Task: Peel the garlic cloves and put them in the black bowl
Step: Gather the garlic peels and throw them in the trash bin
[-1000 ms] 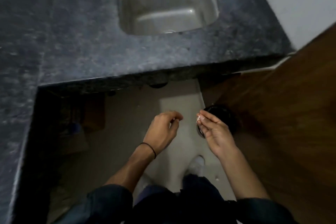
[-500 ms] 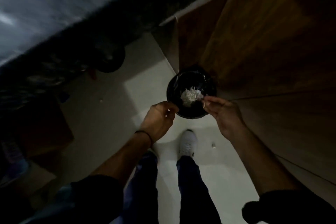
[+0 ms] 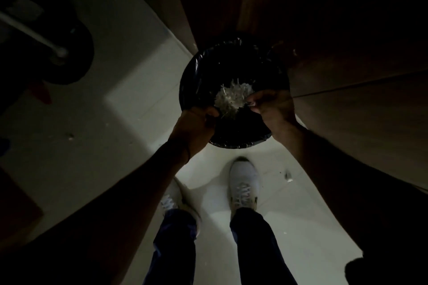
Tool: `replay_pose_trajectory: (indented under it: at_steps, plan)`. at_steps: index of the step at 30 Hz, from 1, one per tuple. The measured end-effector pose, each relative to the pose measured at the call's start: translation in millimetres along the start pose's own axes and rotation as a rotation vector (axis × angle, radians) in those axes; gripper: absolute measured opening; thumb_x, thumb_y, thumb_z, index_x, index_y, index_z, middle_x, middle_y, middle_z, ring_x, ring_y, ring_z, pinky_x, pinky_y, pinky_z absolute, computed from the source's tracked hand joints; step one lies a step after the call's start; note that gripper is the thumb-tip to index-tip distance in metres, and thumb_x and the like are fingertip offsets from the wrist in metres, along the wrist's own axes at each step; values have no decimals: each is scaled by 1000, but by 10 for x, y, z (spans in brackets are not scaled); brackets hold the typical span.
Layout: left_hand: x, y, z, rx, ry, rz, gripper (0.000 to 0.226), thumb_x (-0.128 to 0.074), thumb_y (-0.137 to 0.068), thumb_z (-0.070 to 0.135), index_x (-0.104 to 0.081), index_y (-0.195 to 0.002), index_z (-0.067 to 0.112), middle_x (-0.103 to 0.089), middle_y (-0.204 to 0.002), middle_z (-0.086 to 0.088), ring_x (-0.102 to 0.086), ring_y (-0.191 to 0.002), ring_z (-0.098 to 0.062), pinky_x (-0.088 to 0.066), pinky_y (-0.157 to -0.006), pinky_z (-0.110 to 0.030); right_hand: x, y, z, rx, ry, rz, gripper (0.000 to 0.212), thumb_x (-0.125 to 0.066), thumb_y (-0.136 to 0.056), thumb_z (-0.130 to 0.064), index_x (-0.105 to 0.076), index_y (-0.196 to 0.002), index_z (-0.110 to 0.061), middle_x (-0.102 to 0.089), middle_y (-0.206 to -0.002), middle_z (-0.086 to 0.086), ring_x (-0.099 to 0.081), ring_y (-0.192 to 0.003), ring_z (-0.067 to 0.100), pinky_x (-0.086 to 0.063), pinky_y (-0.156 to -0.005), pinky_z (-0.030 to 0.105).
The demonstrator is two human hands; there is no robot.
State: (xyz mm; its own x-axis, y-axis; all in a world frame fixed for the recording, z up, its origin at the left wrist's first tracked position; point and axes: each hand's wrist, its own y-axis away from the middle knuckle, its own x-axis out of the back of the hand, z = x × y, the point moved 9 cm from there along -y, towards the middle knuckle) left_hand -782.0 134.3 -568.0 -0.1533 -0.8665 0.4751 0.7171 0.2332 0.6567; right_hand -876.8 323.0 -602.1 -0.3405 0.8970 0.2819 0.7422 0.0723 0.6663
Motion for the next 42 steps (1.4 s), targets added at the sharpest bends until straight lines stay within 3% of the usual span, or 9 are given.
replay_pose_trajectory:
  at_steps: [4,10,13,15,20,25,29,32,42]
  plan:
    - [-40,-203,-158,1,32,52,17,-58,-95,11,-71,-105,16,-70,-111,-7,-63,-103,-19,-51,-86,-26,-192,-203,83,65,364,-17,24,-56,-91,0,-77,-93,-11,-70,-100,10,-61,-90,19,-43,-78,26]
    - [-7,-253,-244,9,51,83,20,-57,-95,9,-71,-101,22,-70,-102,-1,-65,-98,-17,-53,-83,-27,-250,-208,75,163,297,30,28,-54,-83,-16,-73,-103,-17,-72,-98,15,-69,-89,37,-58,-82,53]
    - [5,-230,-218,0,85,70,20,-59,-95,8,-71,-99,23,-70,-103,-4,-66,-100,-20,-55,-85,-33,-229,-120,-19,219,301,81,31,-53,-80,-12,-69,-105,-4,-72,-98,13,-68,-93,29,-57,-83,41]
    - [21,-196,-195,-7,94,65,20,-59,-95,8,-70,-99,24,-71,-105,-6,-66,-100,-21,-57,-88,-37,-247,-15,-93,262,352,99,30,-51,-80,-8,-70,-102,2,-69,-108,21,-64,-106,37,-53,-95,49]
    - [109,-113,-168,-3,118,97,21,-59,-96,10,-70,-96,29,-72,-104,-5,-68,-100,-22,-58,-87,-39,-208,8,-108,175,482,-8,27,-59,-87,-2,-74,-106,-15,-70,-106,15,-67,-96,36,-56,-86,46]
    - [300,92,-48,-14,203,172,23,-60,-100,26,-70,-120,22,-70,-107,5,-65,-103,-16,-51,-93,-29,-266,291,-334,357,603,-52,34,-56,-86,9,-72,-112,-7,-61,-127,15,-54,-119,35,-41,-98,36]
    - [499,335,111,-57,90,184,27,-53,-102,31,-68,-123,24,-69,-107,6,-63,-95,-8,-45,-78,-7,-222,441,-398,284,531,-97,25,-57,-88,6,-71,-106,-4,-67,-104,19,-63,-96,39,-53,-88,47]
    - [657,578,202,-58,99,208,24,-57,-101,23,-70,-121,20,-69,-107,5,-59,-92,-5,-36,-69,6,-195,735,-645,403,500,-122,32,-51,-73,18,-72,-92,2,-68,-95,16,-64,-94,32,-52,-86,38]
    - [1504,2338,564,-88,184,289,24,-65,-94,9,-70,-116,19,-68,-117,3,-62,-98,-11,-45,-76,-8,-197,2308,-1666,419,394,-256,33,-55,-89,12,-72,-103,-12,-70,-98,2,-66,-95,17,-53,-90,30]
